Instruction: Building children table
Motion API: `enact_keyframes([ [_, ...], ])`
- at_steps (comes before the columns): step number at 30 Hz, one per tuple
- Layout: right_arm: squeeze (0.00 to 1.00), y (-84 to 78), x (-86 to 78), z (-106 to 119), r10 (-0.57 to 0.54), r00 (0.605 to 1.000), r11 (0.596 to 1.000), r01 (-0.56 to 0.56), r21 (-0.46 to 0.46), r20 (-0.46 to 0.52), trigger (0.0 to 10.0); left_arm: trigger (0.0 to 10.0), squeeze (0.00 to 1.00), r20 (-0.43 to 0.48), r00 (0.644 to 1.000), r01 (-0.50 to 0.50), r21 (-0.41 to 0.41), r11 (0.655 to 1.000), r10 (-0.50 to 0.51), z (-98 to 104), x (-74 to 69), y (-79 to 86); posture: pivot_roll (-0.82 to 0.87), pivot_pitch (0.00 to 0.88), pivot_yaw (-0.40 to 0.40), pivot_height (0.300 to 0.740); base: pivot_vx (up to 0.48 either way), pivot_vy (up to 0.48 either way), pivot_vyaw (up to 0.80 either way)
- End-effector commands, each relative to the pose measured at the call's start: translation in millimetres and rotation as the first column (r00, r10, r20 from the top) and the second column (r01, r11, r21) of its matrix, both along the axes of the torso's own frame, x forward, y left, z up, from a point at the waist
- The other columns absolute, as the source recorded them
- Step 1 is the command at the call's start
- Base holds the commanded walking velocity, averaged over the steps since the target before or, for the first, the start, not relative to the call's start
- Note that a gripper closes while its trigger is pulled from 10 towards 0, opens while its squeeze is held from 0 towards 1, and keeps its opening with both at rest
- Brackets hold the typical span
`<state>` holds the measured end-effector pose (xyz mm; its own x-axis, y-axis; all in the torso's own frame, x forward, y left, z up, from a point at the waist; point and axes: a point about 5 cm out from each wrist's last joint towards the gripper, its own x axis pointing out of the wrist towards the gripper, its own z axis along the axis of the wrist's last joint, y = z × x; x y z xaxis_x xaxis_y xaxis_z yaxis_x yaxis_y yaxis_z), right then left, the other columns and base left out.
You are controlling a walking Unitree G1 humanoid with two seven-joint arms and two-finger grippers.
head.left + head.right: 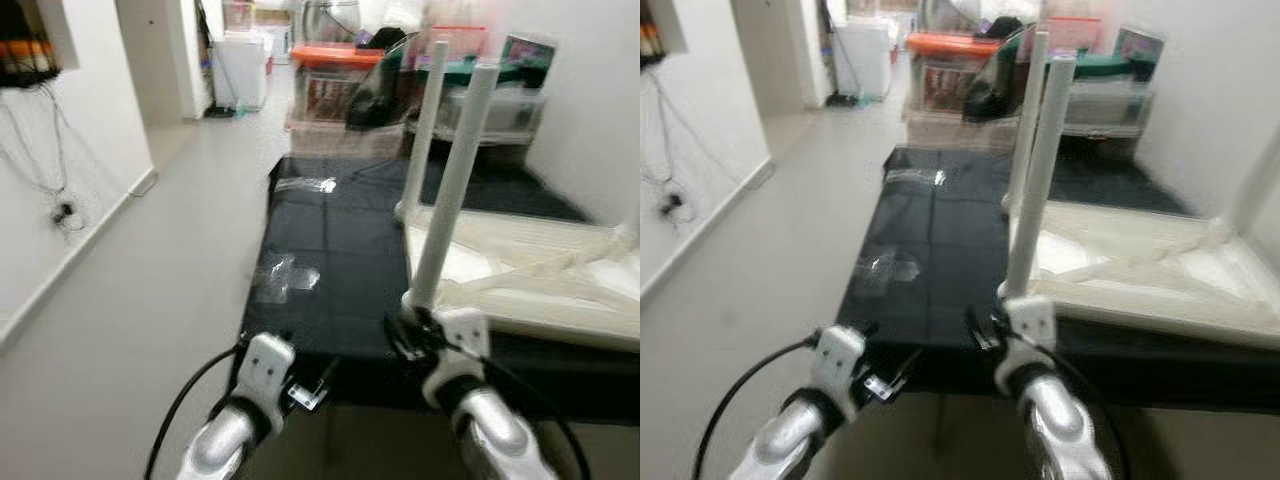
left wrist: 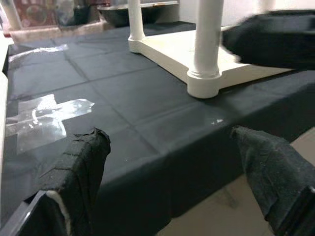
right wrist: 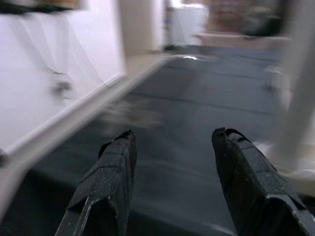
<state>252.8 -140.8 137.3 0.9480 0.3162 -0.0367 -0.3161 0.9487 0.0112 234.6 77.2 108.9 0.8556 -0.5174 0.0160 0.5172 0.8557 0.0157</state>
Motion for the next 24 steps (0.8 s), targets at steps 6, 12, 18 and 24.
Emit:
enact_keyframes([
  [6,0.0,6.0,21.6,-5,0.024,1.0,1.0,-0.024,-0.01,0.006,10.0,10.0,0.0,-0.036,0.996,-0.083,-0.02,0.996,0.082,-2,4.3,10.1,0.09,0.0,-0.041,0.74,0.0,0.0,0.0],
  [12,0.0,14.9,32.8,-3,0.043,0.998,0.997,-0.041,-0.059,0.045,10.0,10.0,0.0,-0.035,0.992,-0.119,-0.023,0.993,0.118,-1,4.5,12.5,0.1,0.0,-0.048,0.74,0.0,0.0,0.27],
  [18,0.0,18.5,37.5,-2,0.039,0.998,0.998,-0.037,-0.042,0.047,10.0,10.0,0.0,-0.025,0.983,-0.183,-0.03,0.983,0.182,1,6.9,19.2,0.1,0.0,-0.05,0.74,0.0,0.0,0.63],
  [24,0.0,14.0,45.9,0,0.002,0.998,0.999,0.001,-0.045,0.063,10.0,10.0,0.0,-0.011,0.982,-0.189,-0.022,0.982,0.189,2,7.6,21.3,0.1,0.0,-0.046,0.74,0.309,0.0,0.0],
])
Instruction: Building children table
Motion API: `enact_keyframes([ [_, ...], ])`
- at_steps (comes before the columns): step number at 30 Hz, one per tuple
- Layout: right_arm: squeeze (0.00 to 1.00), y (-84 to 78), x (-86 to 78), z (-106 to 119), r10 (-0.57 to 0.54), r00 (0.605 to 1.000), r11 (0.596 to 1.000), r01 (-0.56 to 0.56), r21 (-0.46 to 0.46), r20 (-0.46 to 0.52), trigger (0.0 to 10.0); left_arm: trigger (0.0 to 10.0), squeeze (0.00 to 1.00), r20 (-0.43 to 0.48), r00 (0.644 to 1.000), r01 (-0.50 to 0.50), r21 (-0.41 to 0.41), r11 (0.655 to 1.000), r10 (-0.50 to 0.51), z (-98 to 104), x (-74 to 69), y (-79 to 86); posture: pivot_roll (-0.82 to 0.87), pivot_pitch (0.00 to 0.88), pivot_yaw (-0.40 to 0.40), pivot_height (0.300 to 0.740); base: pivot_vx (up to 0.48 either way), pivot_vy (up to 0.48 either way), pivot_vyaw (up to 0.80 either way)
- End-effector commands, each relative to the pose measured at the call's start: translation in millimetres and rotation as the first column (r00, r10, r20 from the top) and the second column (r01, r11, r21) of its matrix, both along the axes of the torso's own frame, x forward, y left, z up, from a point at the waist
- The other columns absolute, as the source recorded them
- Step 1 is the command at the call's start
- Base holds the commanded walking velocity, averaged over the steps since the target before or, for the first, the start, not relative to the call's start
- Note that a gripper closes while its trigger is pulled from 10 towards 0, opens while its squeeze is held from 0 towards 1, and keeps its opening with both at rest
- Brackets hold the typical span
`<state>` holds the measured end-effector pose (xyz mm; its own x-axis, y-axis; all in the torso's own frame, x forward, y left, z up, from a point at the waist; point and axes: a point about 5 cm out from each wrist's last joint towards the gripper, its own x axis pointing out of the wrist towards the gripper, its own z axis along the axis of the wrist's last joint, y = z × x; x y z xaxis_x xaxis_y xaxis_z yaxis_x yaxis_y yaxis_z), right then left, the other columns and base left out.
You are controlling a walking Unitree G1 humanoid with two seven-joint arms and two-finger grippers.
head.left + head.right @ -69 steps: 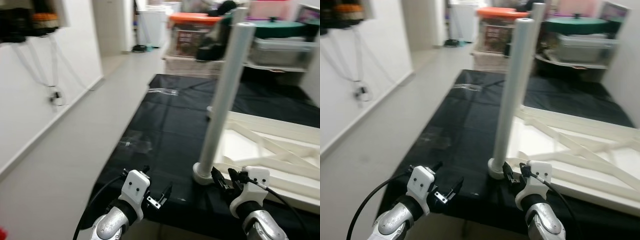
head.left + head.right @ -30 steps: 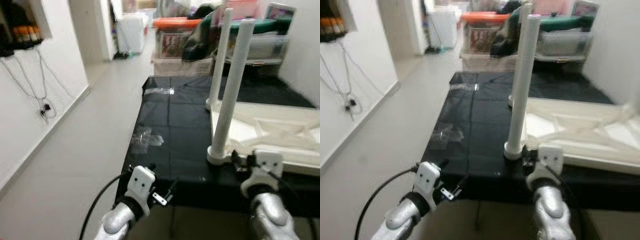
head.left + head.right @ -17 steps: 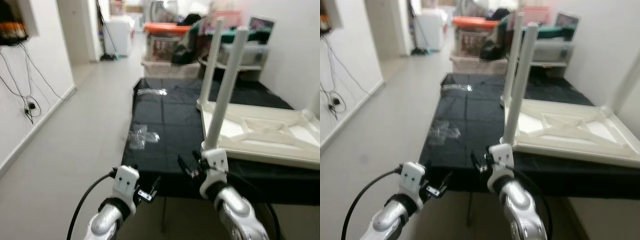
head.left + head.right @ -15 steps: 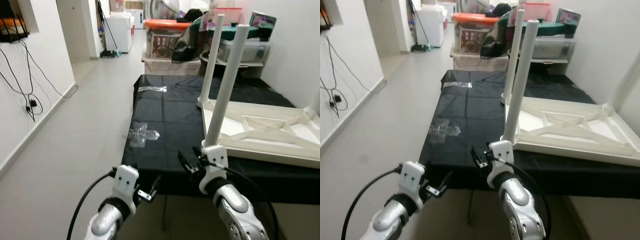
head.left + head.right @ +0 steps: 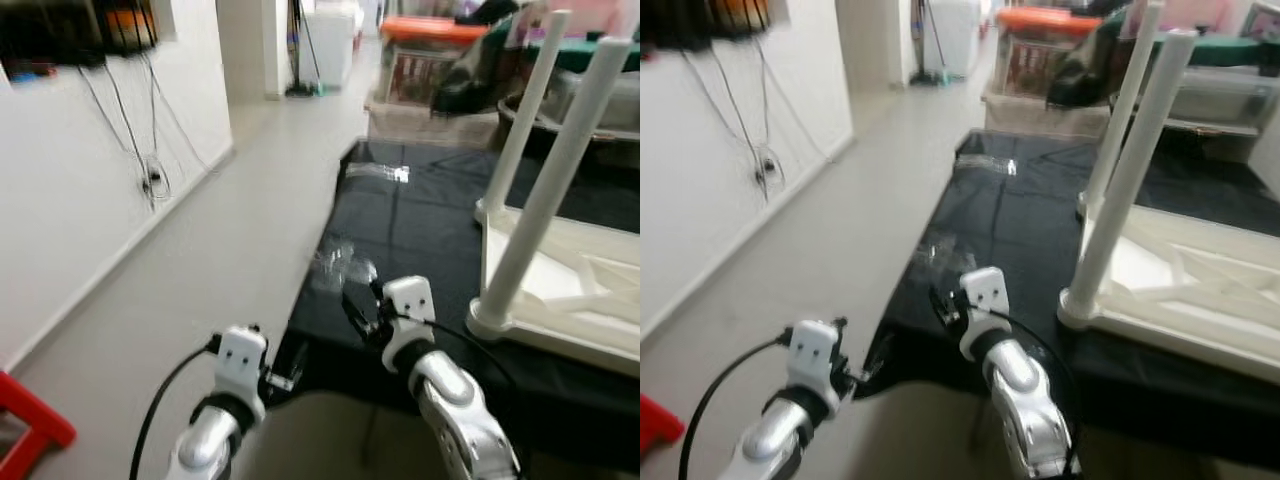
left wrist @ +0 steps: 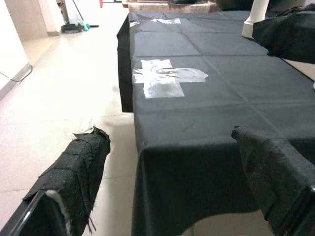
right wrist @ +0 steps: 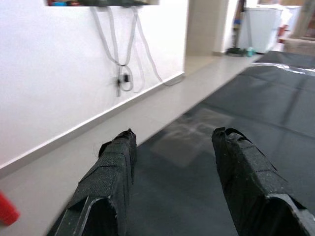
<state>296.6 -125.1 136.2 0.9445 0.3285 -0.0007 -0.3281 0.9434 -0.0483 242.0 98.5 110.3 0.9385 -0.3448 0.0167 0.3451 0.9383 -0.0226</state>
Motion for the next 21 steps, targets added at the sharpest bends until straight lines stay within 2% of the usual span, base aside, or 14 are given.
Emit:
enact_keyframes([
  [1,0.0,-2.4,3.9,1.3,-0.019,1.0,1.0,0.019,0.001,0.019,10.0,10.0,0.0,0.007,1.0,0.007,0.011,1.0,-0.007,0.3,-0.4,-0.8,0.1,0.0,-0.047,0.74,0.431,0.0,0.0],
  [12,0.0,0.1,6.8,4.0,-0.023,0.999,1.0,0.023,0.008,0.044,10.0,10.0,0.0,0.007,1.0,0.01,0.005,1.0,-0.01,0.8,-0.8,-1.1,0.11,0.0,-0.047,0.74,0.467,0.0,0.0],
  [21,0.0,2.7,10.1,8.7,-0.023,0.997,1.0,0.021,0.022,0.069,10.0,10.0,0.0,-0.001,1.0,0.015,0.02,1.0,-0.015,-0.8,-1.5,-2.0,0.11,0.0,-0.047,0.74,0.0,0.0,0.0],
])
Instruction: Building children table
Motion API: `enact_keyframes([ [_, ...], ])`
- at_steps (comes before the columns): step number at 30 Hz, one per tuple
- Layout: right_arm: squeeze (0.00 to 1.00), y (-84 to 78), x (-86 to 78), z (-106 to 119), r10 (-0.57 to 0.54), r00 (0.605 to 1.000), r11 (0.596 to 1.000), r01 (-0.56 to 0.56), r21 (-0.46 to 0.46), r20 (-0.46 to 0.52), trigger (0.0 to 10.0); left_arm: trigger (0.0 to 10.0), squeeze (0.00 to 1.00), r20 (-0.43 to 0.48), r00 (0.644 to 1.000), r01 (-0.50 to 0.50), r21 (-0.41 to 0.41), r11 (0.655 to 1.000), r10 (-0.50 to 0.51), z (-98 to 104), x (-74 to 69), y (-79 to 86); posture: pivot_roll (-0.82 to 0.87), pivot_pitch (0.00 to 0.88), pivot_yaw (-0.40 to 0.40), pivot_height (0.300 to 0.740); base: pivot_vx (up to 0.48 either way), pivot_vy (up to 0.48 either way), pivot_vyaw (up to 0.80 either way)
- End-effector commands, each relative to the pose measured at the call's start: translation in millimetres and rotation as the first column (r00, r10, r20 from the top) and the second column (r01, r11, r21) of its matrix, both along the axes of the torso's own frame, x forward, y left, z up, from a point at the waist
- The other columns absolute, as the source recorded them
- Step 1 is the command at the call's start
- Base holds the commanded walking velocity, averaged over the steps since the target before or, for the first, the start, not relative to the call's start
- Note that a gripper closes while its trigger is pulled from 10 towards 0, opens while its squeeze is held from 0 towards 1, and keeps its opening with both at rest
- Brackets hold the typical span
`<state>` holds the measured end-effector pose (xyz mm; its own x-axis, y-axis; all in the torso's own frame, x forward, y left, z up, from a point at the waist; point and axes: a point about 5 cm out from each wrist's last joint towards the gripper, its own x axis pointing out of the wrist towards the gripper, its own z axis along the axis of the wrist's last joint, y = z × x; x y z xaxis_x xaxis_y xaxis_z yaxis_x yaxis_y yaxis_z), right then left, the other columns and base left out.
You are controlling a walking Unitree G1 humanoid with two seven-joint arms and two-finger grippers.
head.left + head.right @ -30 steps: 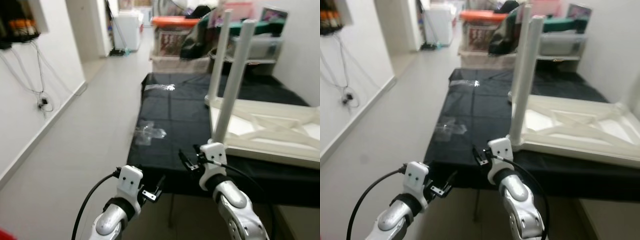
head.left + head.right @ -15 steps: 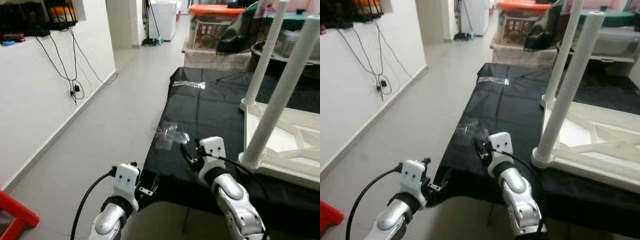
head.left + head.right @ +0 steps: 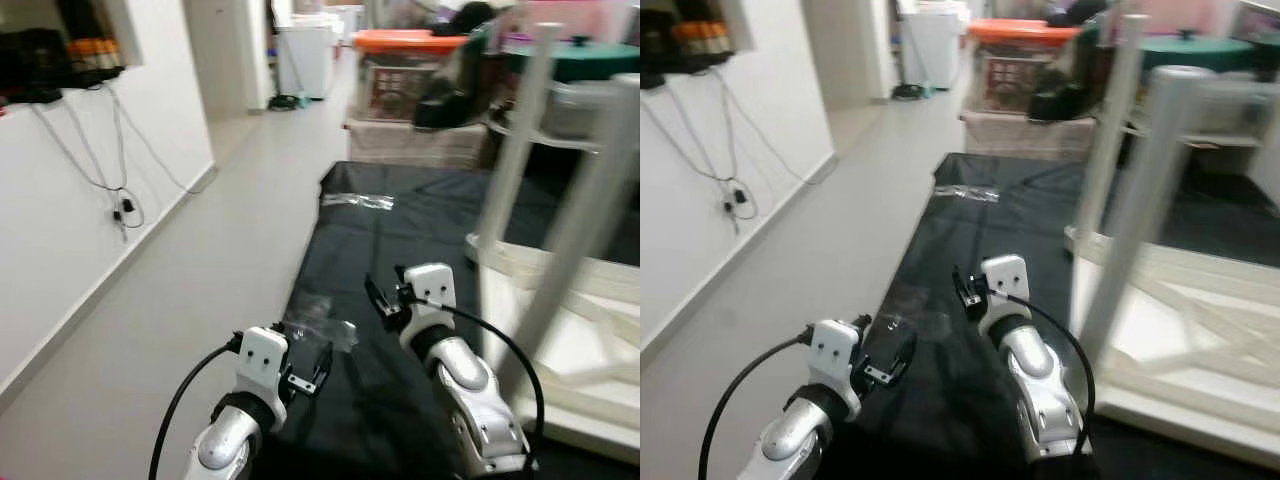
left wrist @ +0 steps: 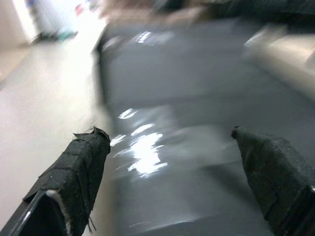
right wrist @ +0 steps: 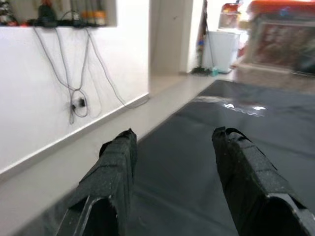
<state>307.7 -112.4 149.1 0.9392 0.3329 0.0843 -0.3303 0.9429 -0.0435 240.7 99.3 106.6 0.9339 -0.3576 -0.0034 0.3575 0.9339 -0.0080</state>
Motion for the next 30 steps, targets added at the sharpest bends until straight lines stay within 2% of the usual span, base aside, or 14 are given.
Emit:
enact_keyframes([
  [1,0.0,-9.8,-0.1,-3,-0.03,1.0,1.0,0.03,-0.005,-0.008,10.0,10.0,0.0,0.012,1.0,0.0,-0.002,1.0,0.0,3,-0.2,-2.4,0.11,0.0,-0.047,0.74,0.0,0.0,0.0],
  [7,0.0,-6.6,7.7,3,-0.107,0.994,0.992,0.104,-0.077,-0.026,10.0,10.0,0.0,0.009,1.0,-0.002,-0.005,1.0,0.002,3,-0.6,-1.8,0.11,0.0,-0.047,0.74,0.0,0.0,0.0],
  [10,0.0,14.8,17.2,10,-0.226,0.973,0.956,0.212,-0.203,-0.049,10.0,10.0,0.0,0.004,1.0,0.006,-0.008,1.0,-0.006,3,-1.5,-2.2,0.11,0.0,-0.038,0.74,0.0,0.0,0.0],
  [12,0.0,23.9,23.2,13,-0.341,0.939,0.915,0.321,-0.245,-0.043,10.0,10.0,0.0,0.0,1.0,0.01,-0.009,1.0,-0.01,3,-1.6,-2.5,0.11,0.0,-0.041,0.74,0.0,0.0,0.0],
  [13,0.0,24.6,26.9,11,-0.405,0.911,0.898,0.379,-0.223,-0.084,10.0,10.0,0.0,-0.001,1.0,0.011,-0.01,1.0,-0.011,3,-1.7,-2.7,0.11,0.0,-0.039,0.74,0.0,0.0,0.0],
  [17,0.0,25.2,29.8,8,-0.457,0.878,0.883,0.428,-0.195,-0.14,10.0,10.0,0.0,-0.002,1.0,0.012,-0.011,1.0,-0.012,3,-1.7,-2.8,0.11,0.0,-0.039,0.74,0.0,0.0,0.0],
  [20,0.0,1.6,41.7,13,-0.611,0.786,0.786,0.589,-0.186,-0.095,10.0,10.0,0.0,-0.002,1.0,0.014,-0.01,1.0,-0.014,3,-3.3,-3.6,0.12,0.0,-0.052,0.74,0.0,0.0,0.0],
  [22,0.0,-23.9,42.7,13,-0.718,0.691,0.694,0.698,-0.177,-0.086,10.0,10.0,0.0,-0.002,1.0,0.014,-0.013,1.0,-0.014,4,-4.2,-3.9,0.12,0.0,-0.052,0.74,0.0,0.0,0.0],
  [23,0.0,-44.8,40.5,11,-0.781,0.617,0.625,0.765,-0.16,-0.1,10.0,10.0,0.0,-0.004,1.0,0.018,-0.015,1.0,-0.018,3,-4.4,-4.7,0.11,0.0,-0.046,0.74,0.0,0.0,0.0],
  [24,0.0,-44.8,40.5,11,-0.781,0.617,0.625,0.765,-0.16,-0.1,10.0,10.0,0.0,-0.004,1.0,0.018,-0.015,1.0,-0.018,3,-4.4,-4.7,0.11,0.0,-0.046,0.74,0.0,0.0,0.0],
  [25,0.0,-61.9,37.3,10,-0.828,0.55,0.56,0.815,-0.151,-0.108,10.0,10.0,0.0,-0.005,1.0,0.022,-0.016,1.0,-0.022,3,-4.5,-5.5,0.11,0.0,-0.046,0.74,0.0,0.0,0.0],
  [27,0.0,-61.9,37.3,10,-0.828,0.55,0.56,0.815,-0.151,-0.108,10.0,10.0,0.0,-0.005,1.0,0.022,-0.016,1.0,-0.022,3,-4.5,-5.5,0.11,0.0,-0.046,0.74,0.0,0.0,0.0],
  [29,0.0,-92.6,26.3,6,-0.882,0.461,0.472,0.866,-0.166,-0.102,10.0,10.0,0.0,-0.009,1.0,0.03,-0.02,0.999,-0.03,3,-4.6,-6.4,0.1,0.0,-0.04,0.74,0.0,0.0,0.0],
  [30,0.0,-92.6,26.3,6,-0.882,0.461,0.472,0.866,-0.166,-0.102,10.0,10.0,0.0,-0.009,1.0,0.03,-0.02,0.999,-0.03,3,-4.6,-6.4,0.1,0.0,-0.04,0.74,0.0,0.0,0.0],
])
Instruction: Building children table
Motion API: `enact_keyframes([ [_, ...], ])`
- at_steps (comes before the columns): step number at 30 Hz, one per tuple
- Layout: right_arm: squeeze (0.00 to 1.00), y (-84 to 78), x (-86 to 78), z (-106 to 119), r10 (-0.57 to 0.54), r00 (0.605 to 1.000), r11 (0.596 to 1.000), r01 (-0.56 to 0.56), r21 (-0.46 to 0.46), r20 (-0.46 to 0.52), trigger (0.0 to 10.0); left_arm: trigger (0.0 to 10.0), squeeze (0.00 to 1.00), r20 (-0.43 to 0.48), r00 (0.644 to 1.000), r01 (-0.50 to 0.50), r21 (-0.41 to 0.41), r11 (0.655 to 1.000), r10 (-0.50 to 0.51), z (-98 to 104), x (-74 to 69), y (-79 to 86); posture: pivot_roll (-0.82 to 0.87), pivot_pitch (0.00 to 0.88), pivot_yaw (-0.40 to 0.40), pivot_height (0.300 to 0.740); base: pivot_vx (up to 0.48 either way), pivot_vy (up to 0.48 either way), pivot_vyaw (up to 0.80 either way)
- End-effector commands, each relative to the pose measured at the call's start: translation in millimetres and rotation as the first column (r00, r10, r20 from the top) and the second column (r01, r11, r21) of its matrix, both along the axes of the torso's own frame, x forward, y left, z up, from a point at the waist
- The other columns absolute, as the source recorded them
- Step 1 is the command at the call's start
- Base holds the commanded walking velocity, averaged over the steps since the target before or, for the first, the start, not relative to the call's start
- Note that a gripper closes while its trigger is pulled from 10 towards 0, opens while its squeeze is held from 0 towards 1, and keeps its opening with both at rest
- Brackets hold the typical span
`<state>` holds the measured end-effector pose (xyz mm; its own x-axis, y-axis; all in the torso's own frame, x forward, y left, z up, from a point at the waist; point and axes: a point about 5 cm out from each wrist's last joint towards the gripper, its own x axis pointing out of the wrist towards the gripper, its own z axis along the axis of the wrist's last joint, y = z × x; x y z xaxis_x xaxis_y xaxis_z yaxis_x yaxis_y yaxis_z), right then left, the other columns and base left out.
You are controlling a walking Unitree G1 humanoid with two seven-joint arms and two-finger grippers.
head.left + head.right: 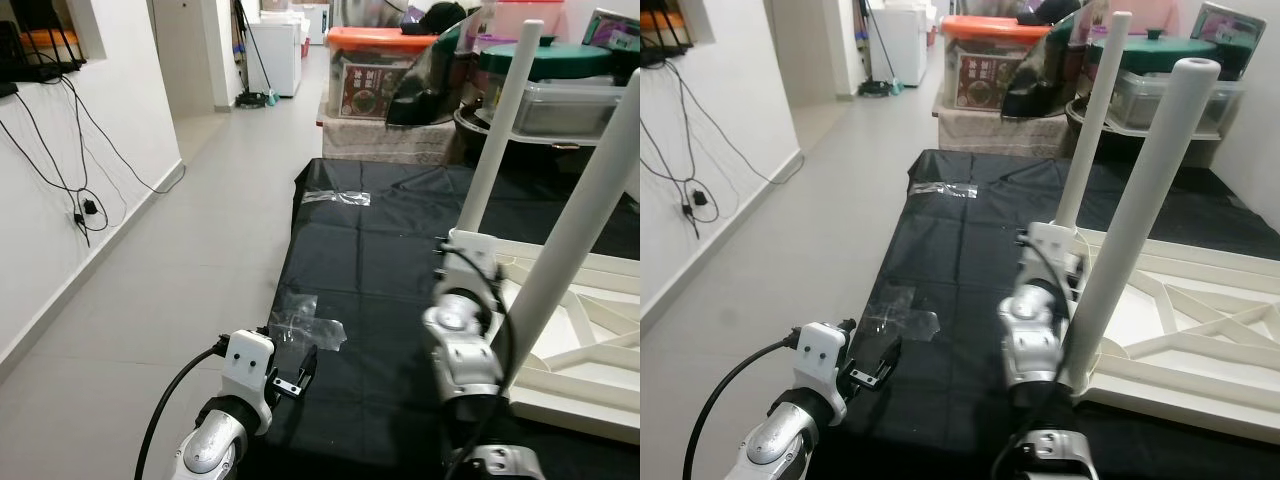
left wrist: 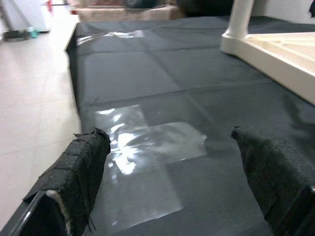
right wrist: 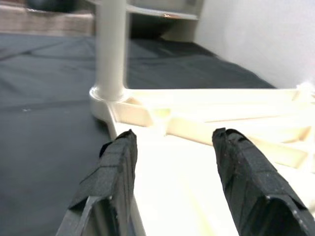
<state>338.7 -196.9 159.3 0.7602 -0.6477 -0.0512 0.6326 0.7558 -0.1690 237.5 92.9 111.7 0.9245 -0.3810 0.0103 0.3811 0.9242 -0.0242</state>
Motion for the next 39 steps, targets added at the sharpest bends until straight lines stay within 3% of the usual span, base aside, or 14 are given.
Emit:
enact_keyframes([
  [1,0.0,-18.0,-10.2,-5,-0.054,0.998,0.999,0.054,-0.011,-0.018,10.0,10.0,0.0,-0.017,1.0,0.007,-0.001,1.0,-0.007,-2,-1.4,-0.2,0.1,0.0,-0.039,0.74,0.0,0.0,0.0],
  [2,0.0,-18.0,-10.2,-5,-0.054,0.998,0.999,0.054,-0.011,-0.018,10.0,10.0,0.0,-0.017,1.0,0.007,-0.001,1.0,-0.007,-2,-1.4,-0.2,0.1,0.0,-0.039,0.74,0.0,0.0,0.0],
  [5,0.0,-44.1,-36.4,-7,-0.092,0.996,0.994,0.092,-0.051,0.0,10.0,10.0,0.0,-0.02,1.0,0.011,-0.002,1.0,-0.011,-2,-1.6,-0.3,0.09,0.0,-0.035,0.74,0.0,0.0,0.0],
  [8,0.0,-44.1,-36.4,-7,-0.092,0.996,0.994,0.092,-0.051,0.0,10.0,10.0,0.0,-0.02,1.0,0.011,-0.002,1.0,-0.011,-2,-1.6,-0.3,0.09,0.0,-0.035,0.74,0.0,0.0,0.0],
  [10,0.0,-56.5,-60.3,-12,-0.118,0.992,0.99,0.115,-0.08,-0.036,10.0,10.0,0.0,-0.025,1.0,0.015,-0.002,1.0,-0.015,-3,-1.3,-0.1,0.07,0.0,-0.022,0.74,0.0,0.0,0.0],
  [13,0.0,-57.8,-67.5,-14,-0.102,0.994,0.992,0.097,-0.086,-0.051,10.0,10.0,0.0,-0.027,0.999,0.017,-0.001,1.0,-0.017,-3,-1.2,0.0,0.07,0.0,-0.022,0.74,0.0,0.0,0.0],
  [14,0.0,-32.2,-49.3,-18,0.095,0.995,0.995,-0.094,0.033,-0.039,10.0,10.0,0.0,-0.031,0.999,0.03,-0.005,1.0,-0.03,-3,-1.3,-0.6,0.07,0.0,-0.019,0.74,0.0,0.0,0.0],
  [16,0.0,-32.2,-49.3,-18,0.095,0.995,0.995,-0.094,0.033,-0.039,10.0,10.0,0.0,-0.031,0.999,0.03,-0.005,1.0,-0.03,-3,-1.3,-0.6,0.07,0.0,-0.019,0.74,0.0,0.0,0.0],
  [19,0.0,-5.8,-18.3,0,0.229,0.972,0.968,-0.232,0.091,0.042,10.0,10.0,0.0,0.025,0.985,0.168,0.026,0.985,-0.168,3,-10.0,-13.6,0.09,0.0,-0.035,0.74,0.0,0.0,0.0],
  [21,0.0,-5.8,-18.3,0,0.229,0.972,0.968,-0.232,0.091,0.042,10.0,10.0,0.0,0.025,0.985,0.168,0.026,0.985,-0.168,3,-10.0,-13.6,0.09,0.0,-0.035,0.74,0.0,0.0,0.0],
  [24,0.0,5.7,6.1,6,0.285,0.959,0.954,-0.284,0.099,0.008,10.0,10.0,0.0,0.061,0.952,0.297,0.07,0.952,-0.301,7,-22.6,-28.1,0.1,0.0,-0.044,0.74,0.0,0.0,0.0],
  [27,0.0,4.5,16.5,2,0.274,0.96,0.957,-0.267,0.117,-0.049,10.0,10.0,0.0,0.058,0.943,0.323,0.074,0.943,-0.328,7,-25.4,-31.0,0.11,0.0,-0.048,0.74,0.0,0.0,0.0],
  [30,0.0,-5.0,29.7,-14,0.209,0.951,0.97,-0.172,0.169,-0.228,10.0,10.0,0.0,0.05,0.935,0.348,0.069,0.935,-0.352,8,-30.6,-34.5,0.1,0.0,-0.05,0.74,0.0,0.0,0.0],
  [39,0.0,-22.8,36.1,-24,0.182,0.914,0.967,-0.099,0.236,-0.362,10.0,10.0,0.0,0.043,0.936,0.347,0.052,0.937,-0.349,13,-40.0,-35.6,0.1,0.015,-0.054,0.74,0.0,0.0,0.0],
])
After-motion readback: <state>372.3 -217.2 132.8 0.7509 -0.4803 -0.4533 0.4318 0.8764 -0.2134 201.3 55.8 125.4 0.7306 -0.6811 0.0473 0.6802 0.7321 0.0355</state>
